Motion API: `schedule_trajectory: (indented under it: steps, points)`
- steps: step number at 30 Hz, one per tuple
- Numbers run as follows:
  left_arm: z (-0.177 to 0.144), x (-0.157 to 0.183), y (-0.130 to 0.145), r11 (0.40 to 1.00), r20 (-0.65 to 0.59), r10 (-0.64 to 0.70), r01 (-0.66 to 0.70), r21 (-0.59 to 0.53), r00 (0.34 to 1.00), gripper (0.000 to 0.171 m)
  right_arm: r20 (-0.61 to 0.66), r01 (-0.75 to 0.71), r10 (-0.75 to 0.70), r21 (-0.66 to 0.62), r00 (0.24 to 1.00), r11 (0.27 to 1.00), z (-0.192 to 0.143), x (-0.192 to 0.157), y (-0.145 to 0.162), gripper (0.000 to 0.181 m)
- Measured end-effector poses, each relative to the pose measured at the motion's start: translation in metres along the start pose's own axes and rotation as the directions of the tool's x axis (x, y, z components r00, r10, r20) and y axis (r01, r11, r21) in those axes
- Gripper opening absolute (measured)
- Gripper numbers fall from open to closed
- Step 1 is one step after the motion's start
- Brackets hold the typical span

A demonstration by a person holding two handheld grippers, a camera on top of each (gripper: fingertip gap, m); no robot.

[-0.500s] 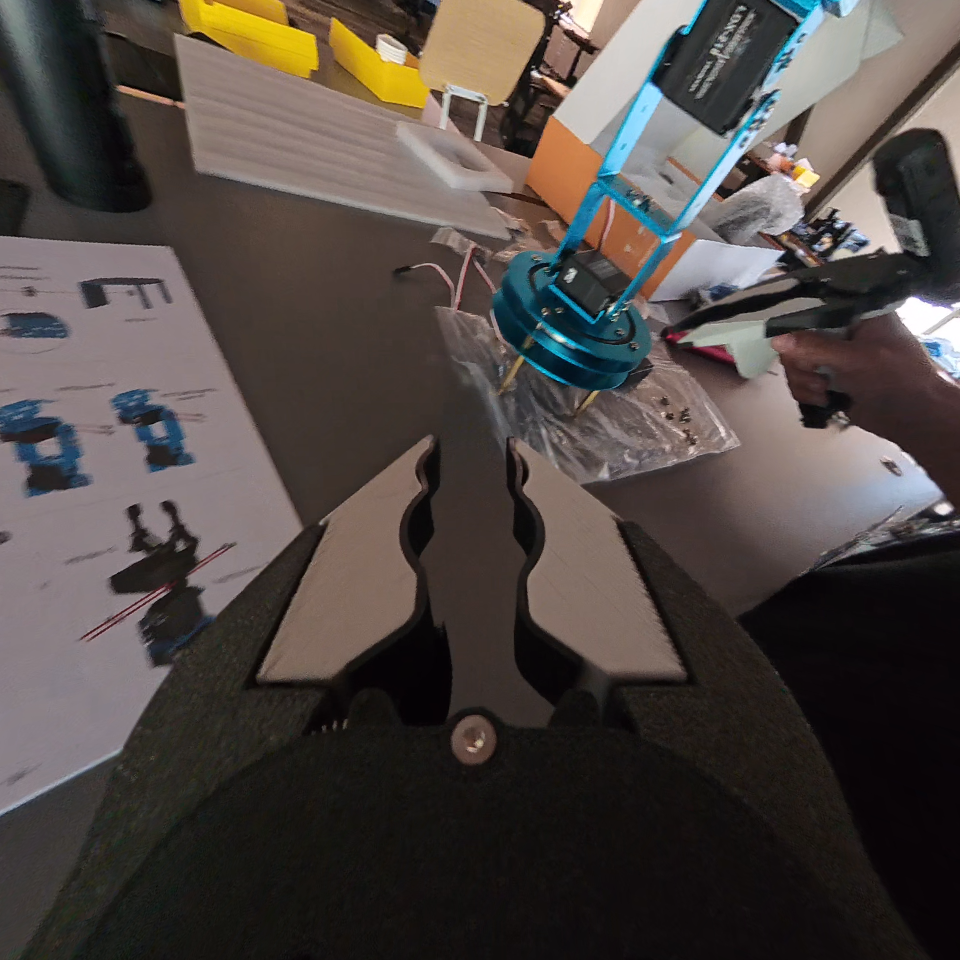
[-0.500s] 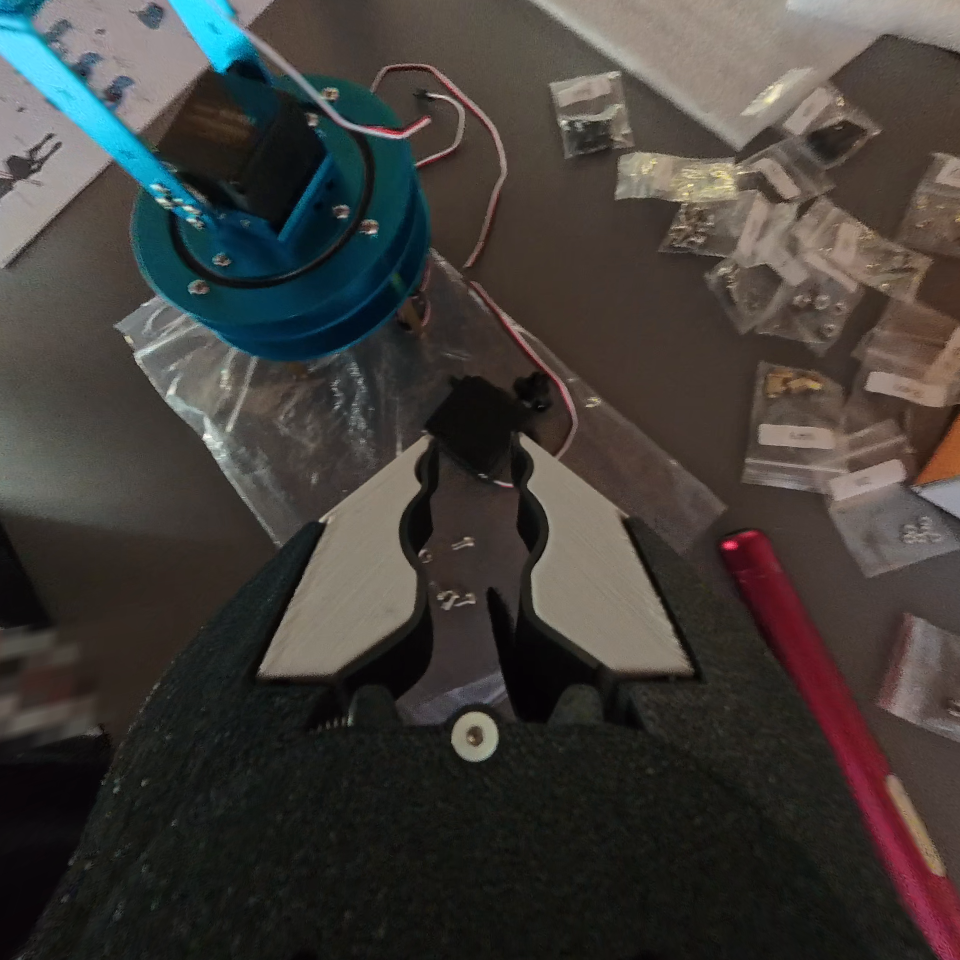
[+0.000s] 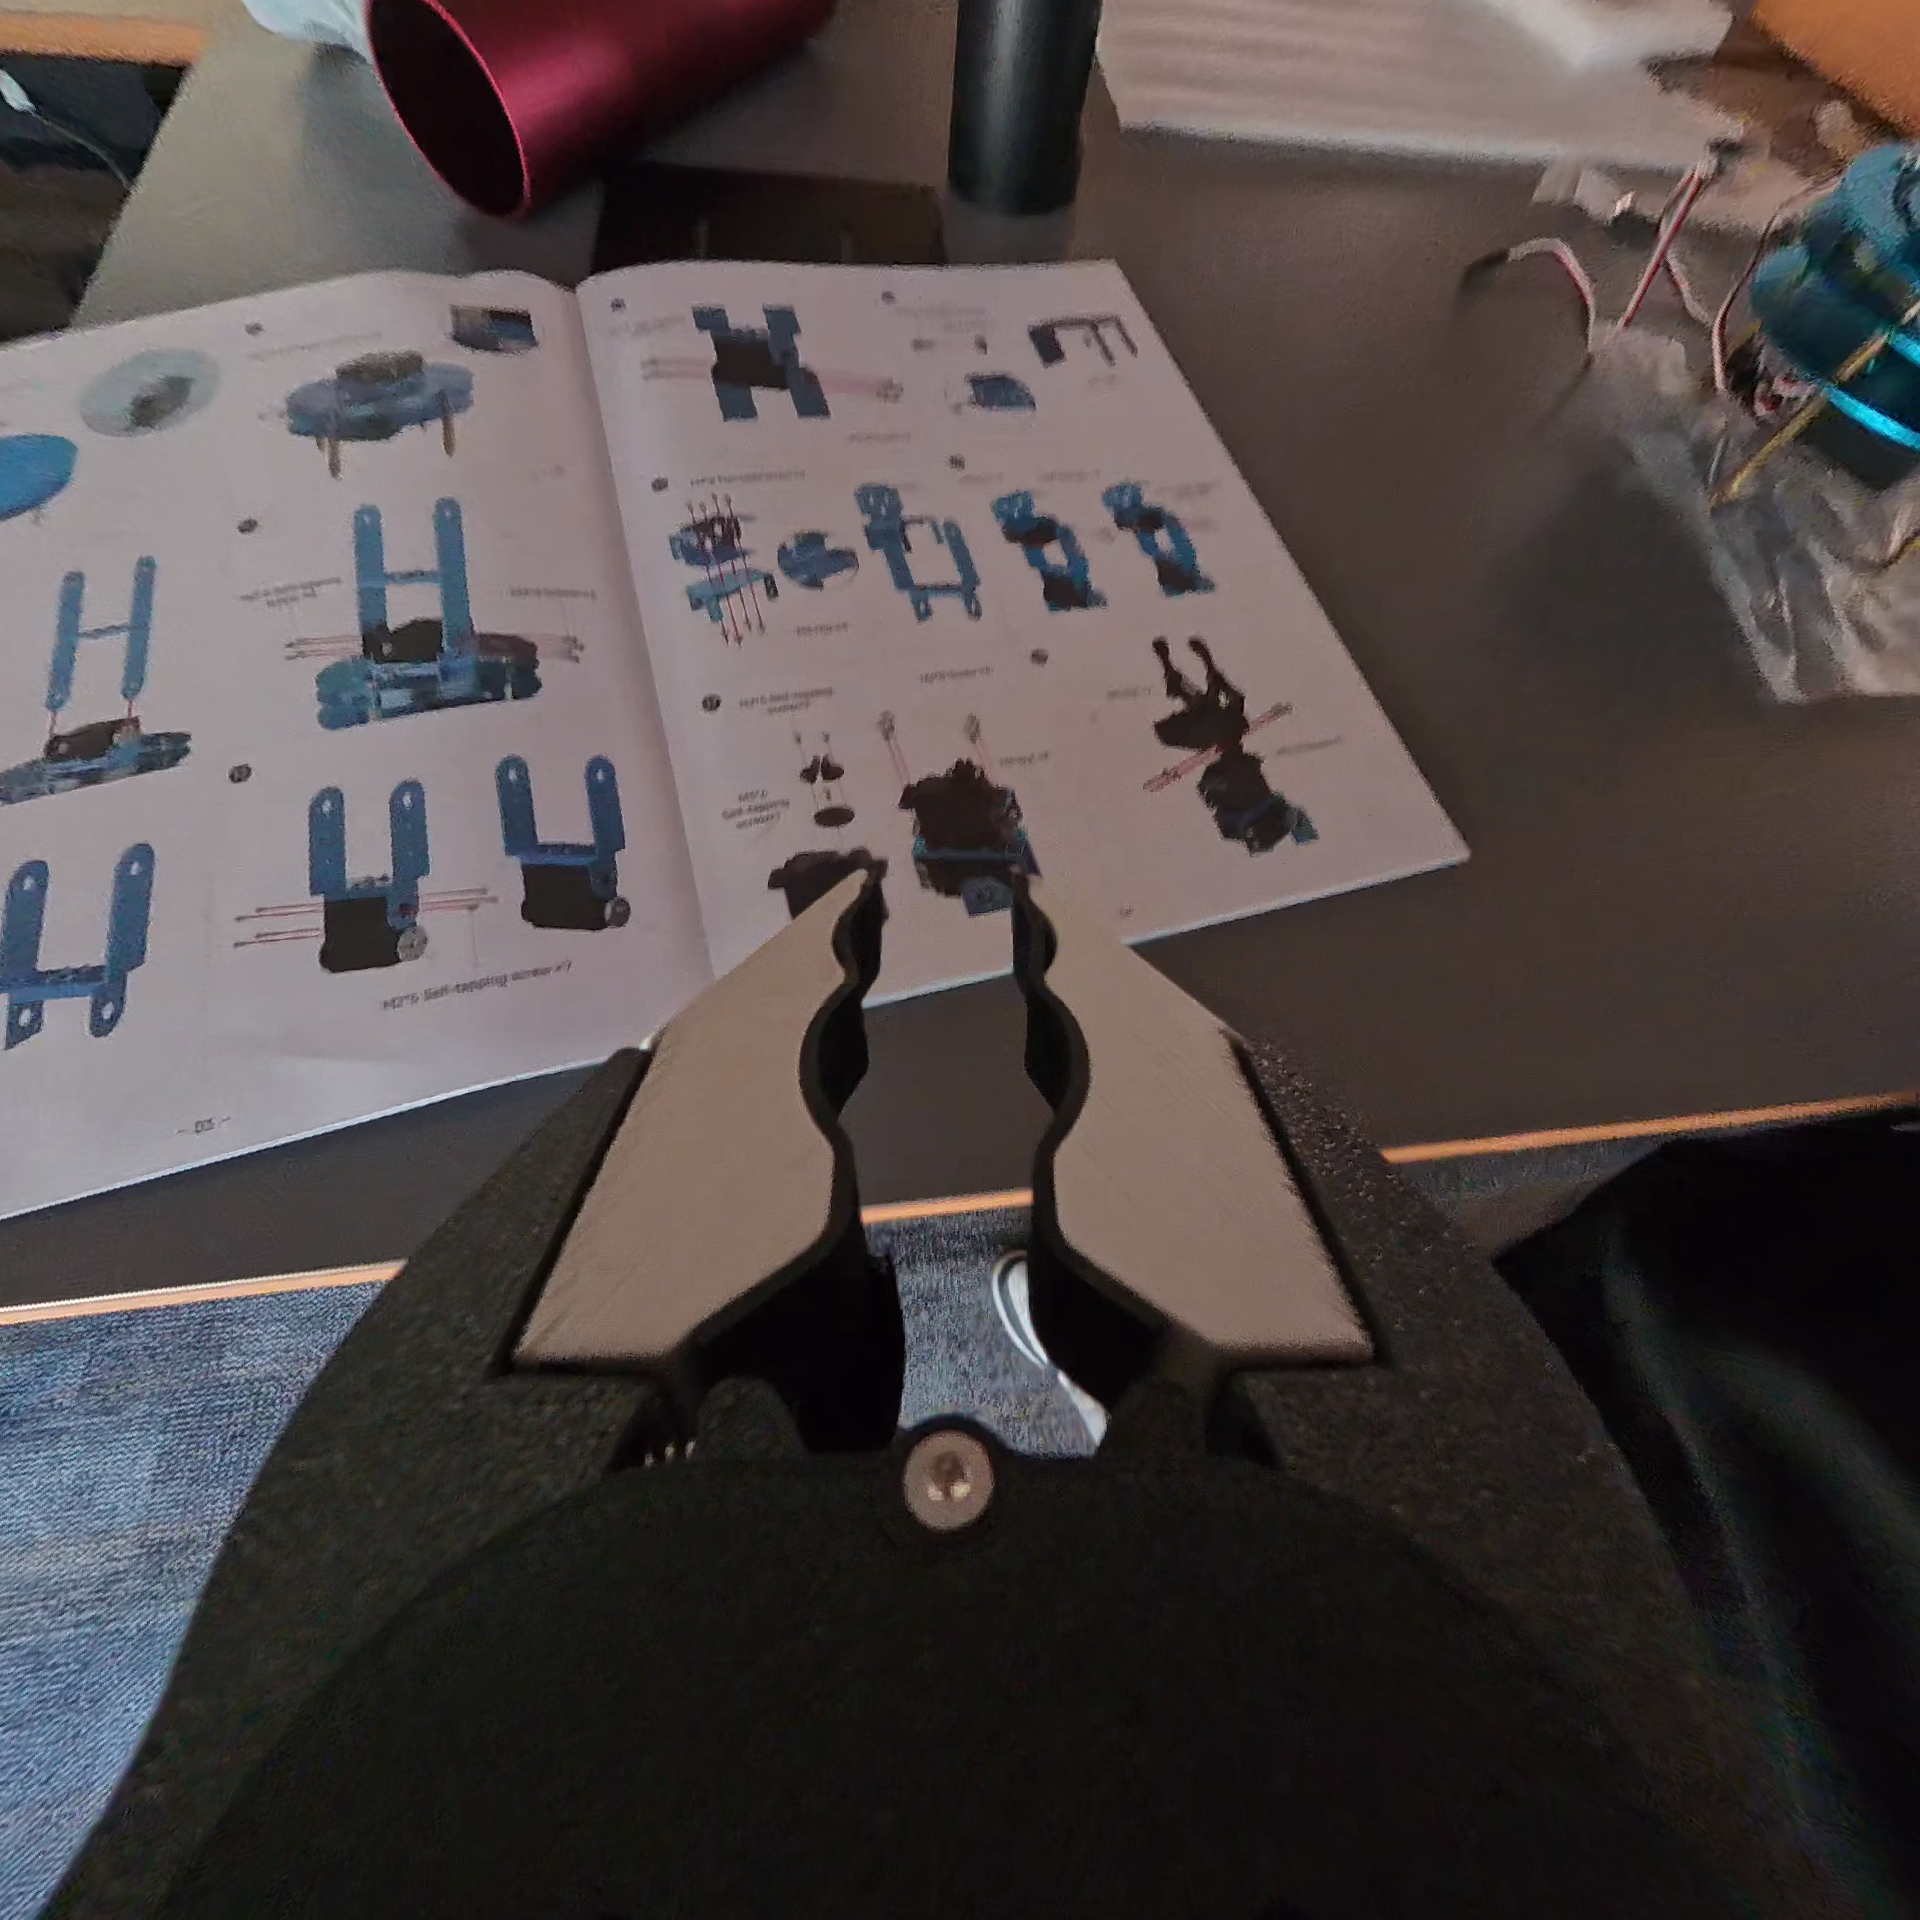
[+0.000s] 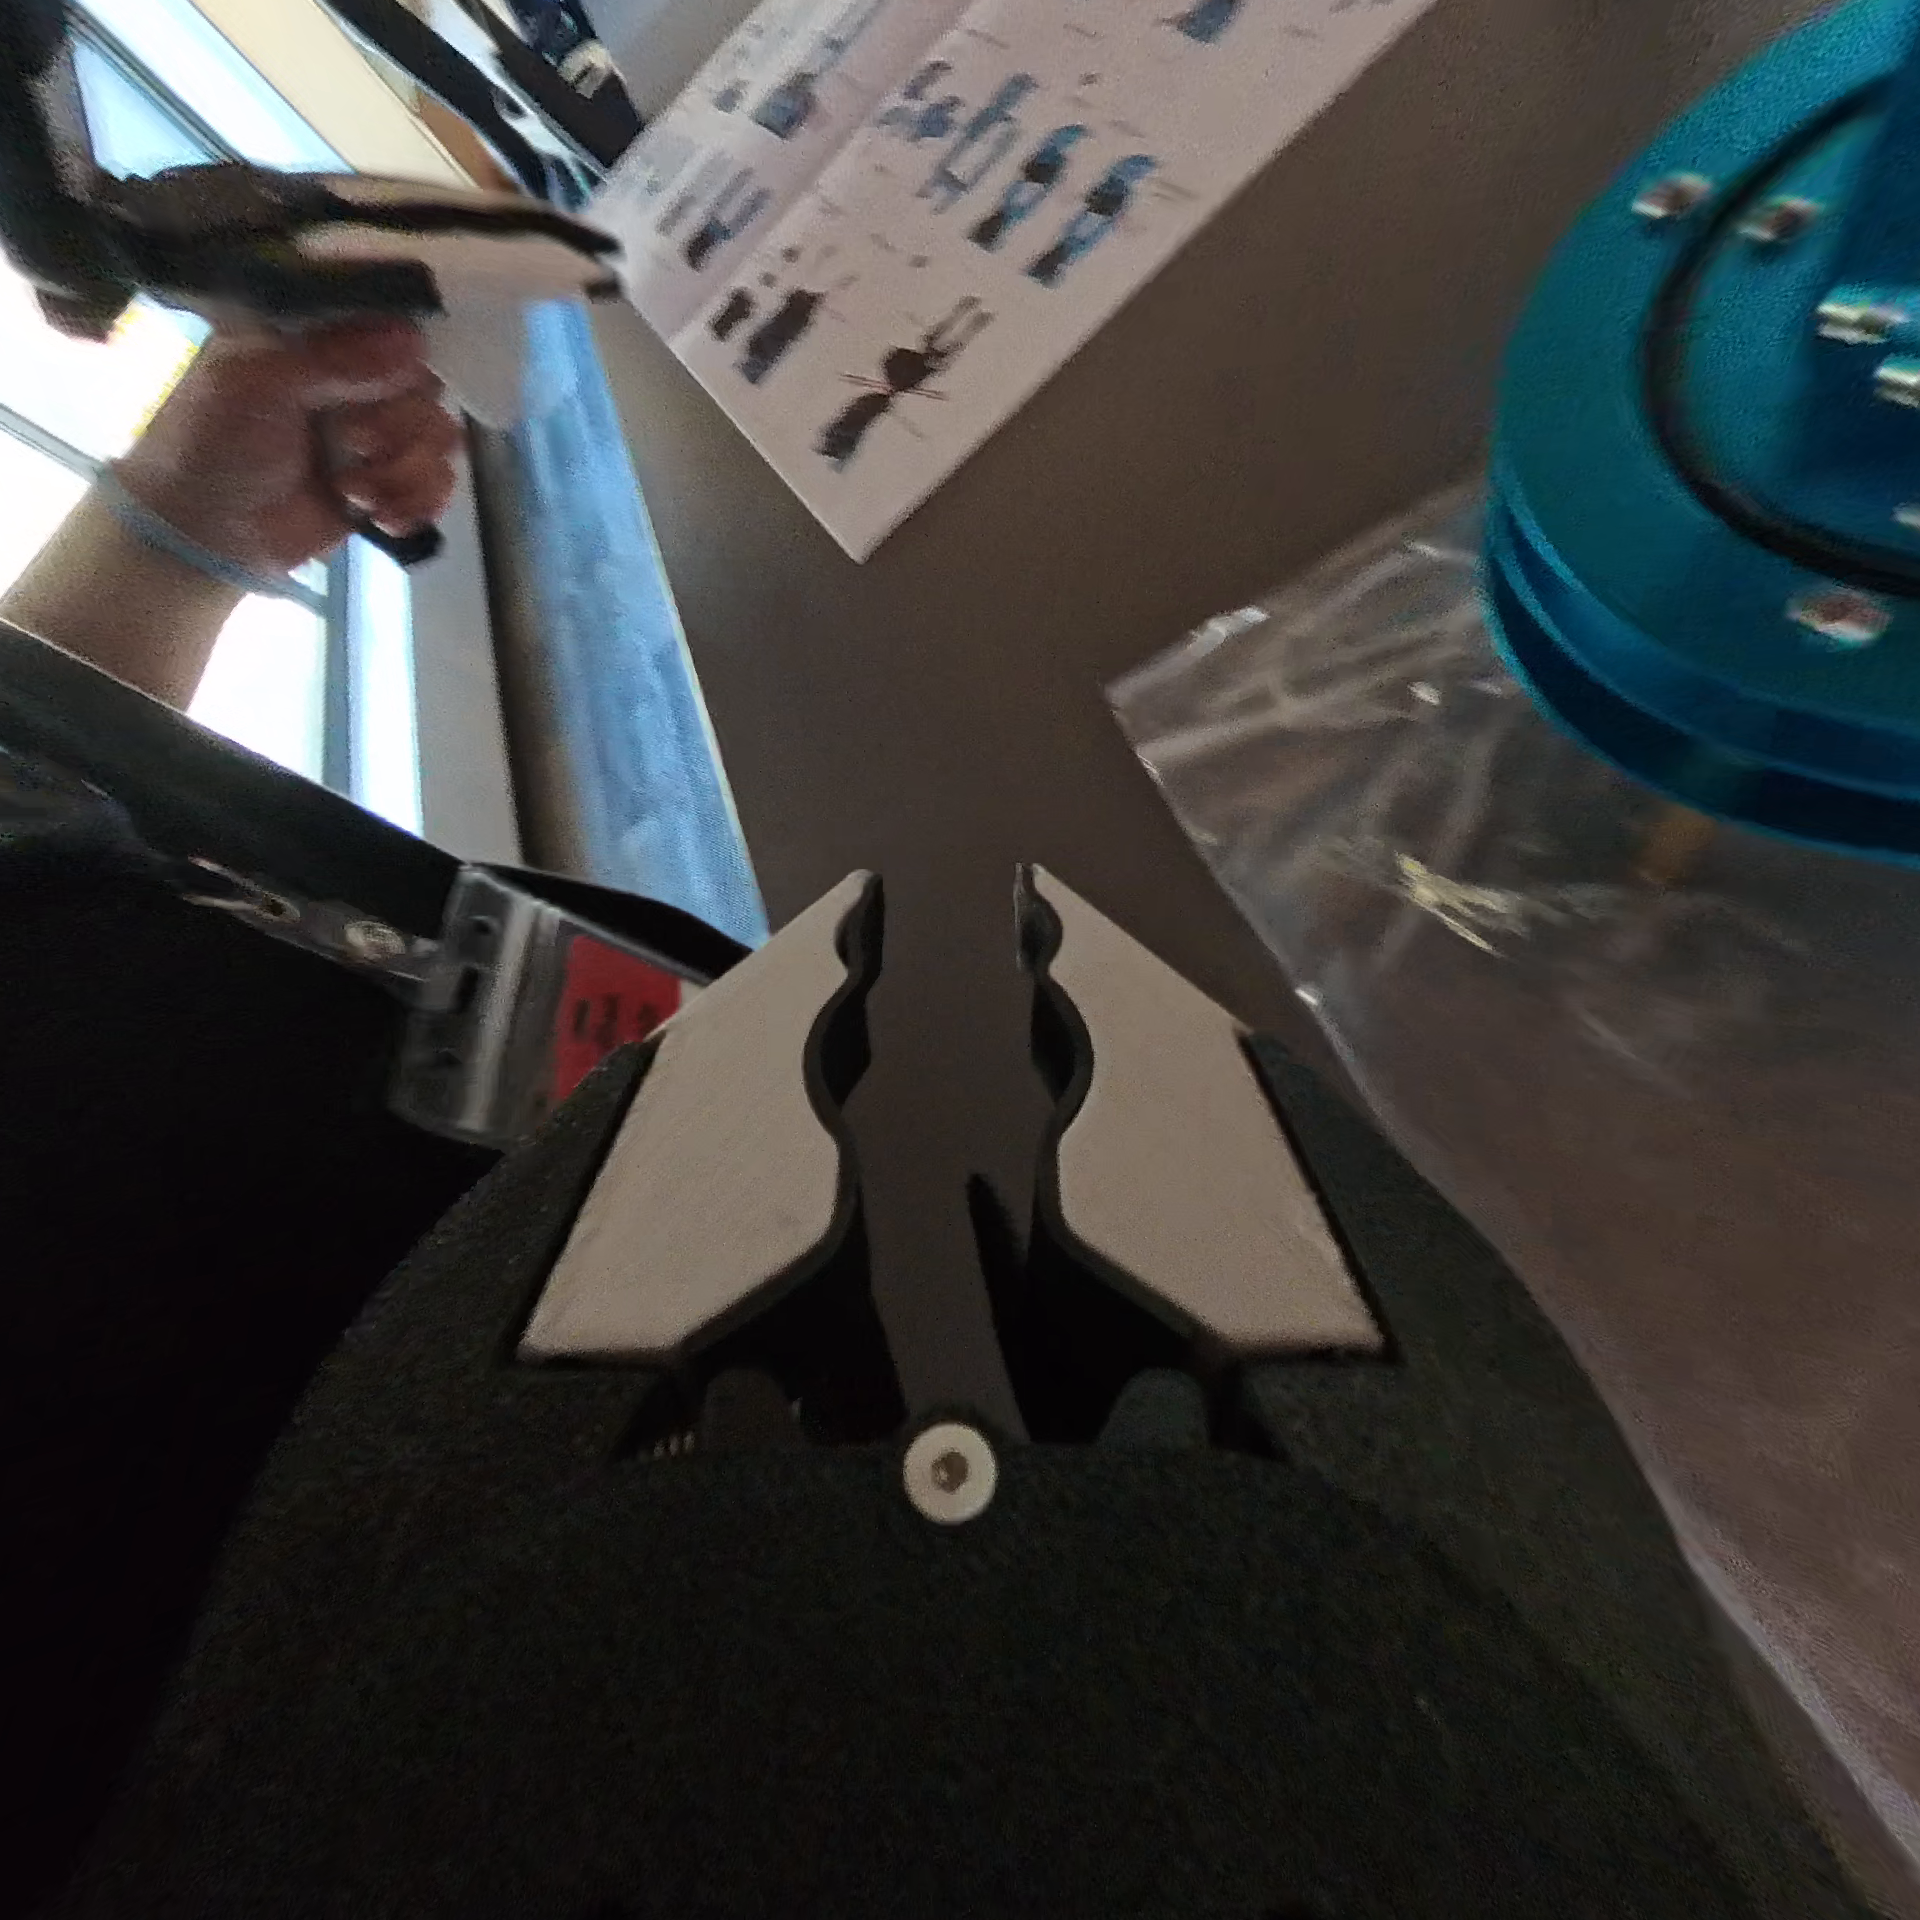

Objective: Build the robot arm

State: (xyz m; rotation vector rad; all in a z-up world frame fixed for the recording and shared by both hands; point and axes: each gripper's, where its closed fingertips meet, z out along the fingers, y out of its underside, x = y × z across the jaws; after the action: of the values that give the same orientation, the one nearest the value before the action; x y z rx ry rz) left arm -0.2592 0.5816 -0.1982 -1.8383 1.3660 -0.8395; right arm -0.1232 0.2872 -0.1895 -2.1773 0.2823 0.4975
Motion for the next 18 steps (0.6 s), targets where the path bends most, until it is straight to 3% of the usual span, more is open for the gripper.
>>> schedule_trajectory:
  steps: [5, 9, 12, 15, 18]
  points:
    - [-0.003, 0.005, 0.017, 1.0, -0.071, 0.011, -0.013, -0.028, 0.997, 0.024, -0.007, -0.033, 0.033, 0.011, 0.999, 0.999, 0.018, -0.014, -0.009, 0.025]
    - [0.004, 0.025, 0.005, 1.0, -0.172, -0.026, 0.028, 0.008, 0.985, 0.024, -0.033, -0.072, 0.074, 0.066, 0.997, 0.995, 0.007, -0.004, -0.018, 0.025]
    - [0.016, 0.059, -0.027, 0.996, -0.316, -0.028, 0.053, 0.073, 0.948, 0.026, -0.062, -0.078, 0.088, 0.151, 0.994, 0.986, -0.025, 0.008, -0.042, 0.027]
    - [0.032, 0.105, -0.075, 0.984, -0.46, 0.066, 0.02, 0.18, 0.885, 0.027, -0.228, 0.047, 0.01, 0.244, 0.974, 0.969, -0.082, 0.021, -0.092, 0.034]
    - [0.058, 0.16, -0.121, 0.962, -0.57, 0.189, -0.033, 0.272, 0.8, 0.046, -0.412, 0.206, -0.075, 0.285, 0.908, 0.936, -0.131, 0.024, -0.151, 0.044]
